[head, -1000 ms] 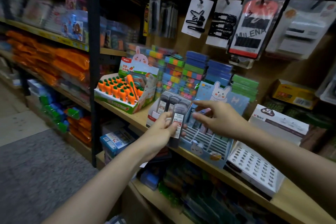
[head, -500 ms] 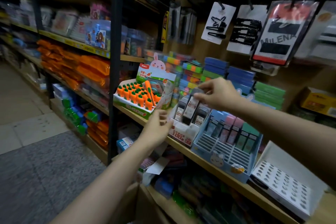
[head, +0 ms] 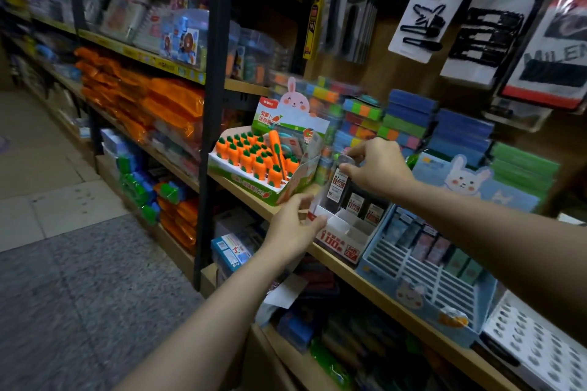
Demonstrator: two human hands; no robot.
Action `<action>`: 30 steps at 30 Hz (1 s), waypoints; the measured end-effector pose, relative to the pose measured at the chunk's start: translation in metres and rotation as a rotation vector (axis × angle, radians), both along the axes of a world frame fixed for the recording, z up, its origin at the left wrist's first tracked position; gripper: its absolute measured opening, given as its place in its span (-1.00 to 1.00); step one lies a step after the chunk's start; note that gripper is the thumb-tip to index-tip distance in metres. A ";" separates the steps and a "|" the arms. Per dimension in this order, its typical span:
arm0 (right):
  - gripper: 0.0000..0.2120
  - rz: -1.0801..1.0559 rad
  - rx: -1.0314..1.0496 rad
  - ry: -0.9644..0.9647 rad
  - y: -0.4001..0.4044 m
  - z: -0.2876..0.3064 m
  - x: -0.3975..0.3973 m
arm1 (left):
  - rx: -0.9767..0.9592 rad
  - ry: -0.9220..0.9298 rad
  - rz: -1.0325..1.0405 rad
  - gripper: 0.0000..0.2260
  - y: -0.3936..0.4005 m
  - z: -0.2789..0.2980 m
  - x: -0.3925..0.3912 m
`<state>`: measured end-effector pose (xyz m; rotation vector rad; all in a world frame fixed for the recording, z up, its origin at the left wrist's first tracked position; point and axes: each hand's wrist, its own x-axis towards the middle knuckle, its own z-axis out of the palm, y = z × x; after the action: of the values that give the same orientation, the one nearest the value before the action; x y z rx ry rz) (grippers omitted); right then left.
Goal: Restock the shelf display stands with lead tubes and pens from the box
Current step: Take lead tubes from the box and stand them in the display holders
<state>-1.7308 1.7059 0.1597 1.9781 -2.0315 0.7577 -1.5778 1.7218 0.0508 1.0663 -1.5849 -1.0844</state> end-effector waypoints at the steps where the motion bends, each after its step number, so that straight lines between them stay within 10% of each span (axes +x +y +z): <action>1: -0.70 -0.003 -0.008 0.016 0.000 -0.004 0.000 | -0.004 0.009 0.006 -0.58 -0.001 -0.003 0.000; 15: -0.64 -0.038 -0.093 0.138 0.018 -0.041 -0.002 | 0.039 0.086 -0.082 -0.55 0.001 -0.016 -0.001; 22: -0.60 0.305 -0.370 -0.400 0.107 -0.064 0.020 | -0.120 -0.059 -0.086 -0.70 0.036 -0.005 0.033; 30: -0.74 0.513 0.214 -0.536 0.192 -0.222 0.071 | 0.164 -0.607 -0.154 -0.88 0.143 -0.091 0.111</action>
<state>-1.6596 1.8975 -0.0620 2.7060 -1.9228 1.3475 -1.4672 1.8643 -0.0398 1.5018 -2.1061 -1.0620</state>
